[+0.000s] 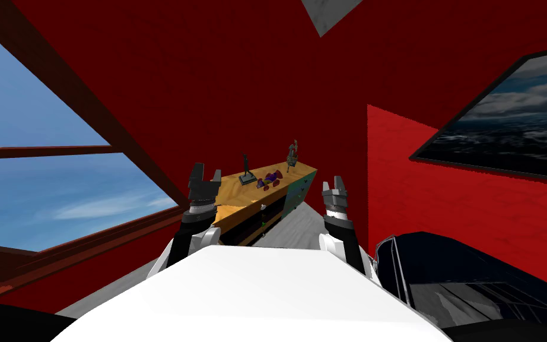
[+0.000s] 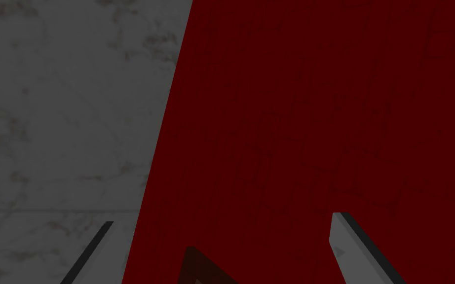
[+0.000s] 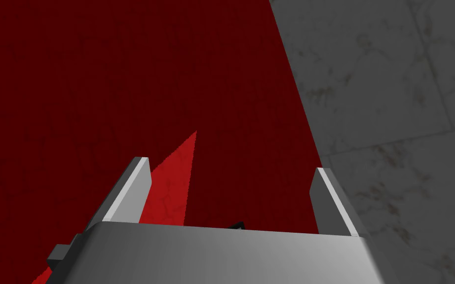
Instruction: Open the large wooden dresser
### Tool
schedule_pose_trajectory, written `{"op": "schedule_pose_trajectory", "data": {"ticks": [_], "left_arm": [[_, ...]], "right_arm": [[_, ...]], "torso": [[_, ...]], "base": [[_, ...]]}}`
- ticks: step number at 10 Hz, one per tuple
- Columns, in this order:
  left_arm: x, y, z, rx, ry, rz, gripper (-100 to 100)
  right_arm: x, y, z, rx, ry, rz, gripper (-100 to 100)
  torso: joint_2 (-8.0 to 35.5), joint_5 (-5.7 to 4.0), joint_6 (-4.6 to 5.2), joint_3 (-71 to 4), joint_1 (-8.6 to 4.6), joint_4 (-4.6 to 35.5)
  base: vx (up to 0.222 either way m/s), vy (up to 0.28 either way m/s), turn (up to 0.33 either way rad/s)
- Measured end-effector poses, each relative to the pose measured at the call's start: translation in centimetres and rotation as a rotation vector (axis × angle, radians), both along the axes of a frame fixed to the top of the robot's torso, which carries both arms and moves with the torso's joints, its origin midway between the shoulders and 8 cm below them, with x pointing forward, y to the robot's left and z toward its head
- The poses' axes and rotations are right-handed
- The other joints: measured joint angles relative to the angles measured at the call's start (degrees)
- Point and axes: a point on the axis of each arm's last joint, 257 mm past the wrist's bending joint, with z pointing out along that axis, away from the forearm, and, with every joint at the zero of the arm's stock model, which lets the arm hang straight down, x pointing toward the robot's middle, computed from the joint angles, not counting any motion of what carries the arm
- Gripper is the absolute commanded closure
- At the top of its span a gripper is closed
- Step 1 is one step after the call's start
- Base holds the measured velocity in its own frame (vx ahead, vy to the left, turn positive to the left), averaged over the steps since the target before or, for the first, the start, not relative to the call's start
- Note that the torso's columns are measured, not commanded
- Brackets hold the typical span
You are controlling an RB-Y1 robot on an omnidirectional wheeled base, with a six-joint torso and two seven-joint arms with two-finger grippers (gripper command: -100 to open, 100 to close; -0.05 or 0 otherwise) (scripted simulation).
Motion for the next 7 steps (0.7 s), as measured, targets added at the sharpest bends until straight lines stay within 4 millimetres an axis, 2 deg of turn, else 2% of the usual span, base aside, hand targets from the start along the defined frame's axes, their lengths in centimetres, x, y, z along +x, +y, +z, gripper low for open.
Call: {"op": "schedule_pose_trajectory", "data": {"ticks": [2,7], "left_arm": [[0.00,0.00,0.00,0.000,0.000,0.000,0],[-0.01,0.00,0.01,0.000,0.000,0.000,0]], "right_arm": [[0.00,0.00,0.00,0.000,0.000,0.000,0],[-0.01,0.00,0.02,0.000,0.000,0.000,0]], "torso": [[5.97,0.00,0.00,-12.00,0.00,6.00],[26.93,0.00,0.00,-53.81,0.00,26.91]], "base": [[0.000,0.000,0.000],[0.000,0.000,0.000]]}}
